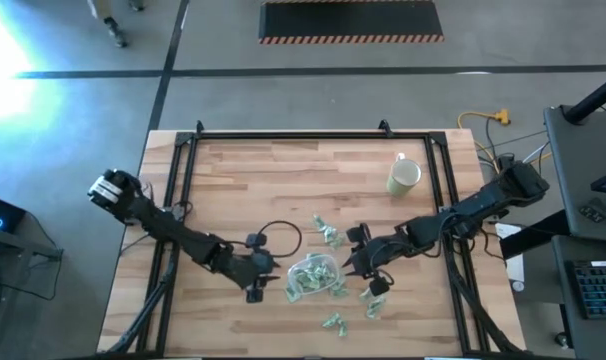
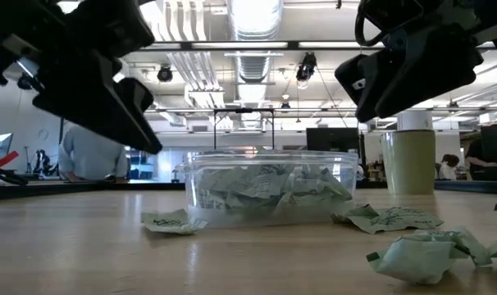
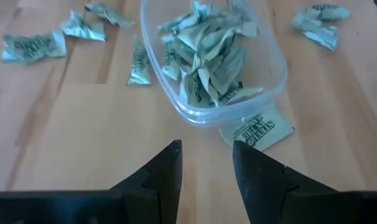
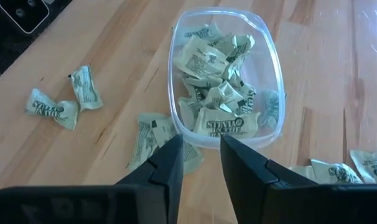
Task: Pick and place items into bin
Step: Put the Stevia packet into the transparent bin
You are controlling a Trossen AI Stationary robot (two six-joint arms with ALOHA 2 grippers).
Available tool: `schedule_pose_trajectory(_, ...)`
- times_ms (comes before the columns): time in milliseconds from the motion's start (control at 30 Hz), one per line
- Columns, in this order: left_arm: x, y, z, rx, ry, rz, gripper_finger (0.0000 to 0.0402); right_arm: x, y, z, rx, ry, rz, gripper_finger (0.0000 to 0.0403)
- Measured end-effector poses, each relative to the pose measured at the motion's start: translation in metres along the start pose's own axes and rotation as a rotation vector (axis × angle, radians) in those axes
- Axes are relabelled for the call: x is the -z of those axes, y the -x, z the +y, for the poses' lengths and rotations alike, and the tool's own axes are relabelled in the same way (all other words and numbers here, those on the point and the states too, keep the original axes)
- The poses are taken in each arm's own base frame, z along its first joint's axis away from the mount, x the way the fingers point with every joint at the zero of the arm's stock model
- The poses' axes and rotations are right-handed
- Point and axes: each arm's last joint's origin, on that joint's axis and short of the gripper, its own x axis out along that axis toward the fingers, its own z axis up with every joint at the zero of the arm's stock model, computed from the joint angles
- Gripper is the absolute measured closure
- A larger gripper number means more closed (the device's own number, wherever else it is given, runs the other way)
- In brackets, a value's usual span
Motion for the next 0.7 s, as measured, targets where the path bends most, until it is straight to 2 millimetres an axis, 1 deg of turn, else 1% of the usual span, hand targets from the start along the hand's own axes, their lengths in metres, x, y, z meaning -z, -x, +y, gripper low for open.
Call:
schedule_pose_trajectory(133, 0.006, -0.013, -0.003, 0.007, 0.014, 0.014, 0.0276, 0.001, 0.000, 0.000, 0.000, -0.003, 0.003, 0.0307)
schedule_pose_trajectory(233, 0.013, -0.022, -0.005, 0.043, 0.009, 0.047, 0.0276, 0.001, 0.000, 0.000, 0.000, -0.004, 0.003, 0.0311)
schedule_pose_trajectory(700, 0.016, -0.039, -0.011, 0.089, 0.033, -0.013, 0.0276, 0.001, 0.000, 0.000, -0.001, -0.010, 0.006, 0.0317)
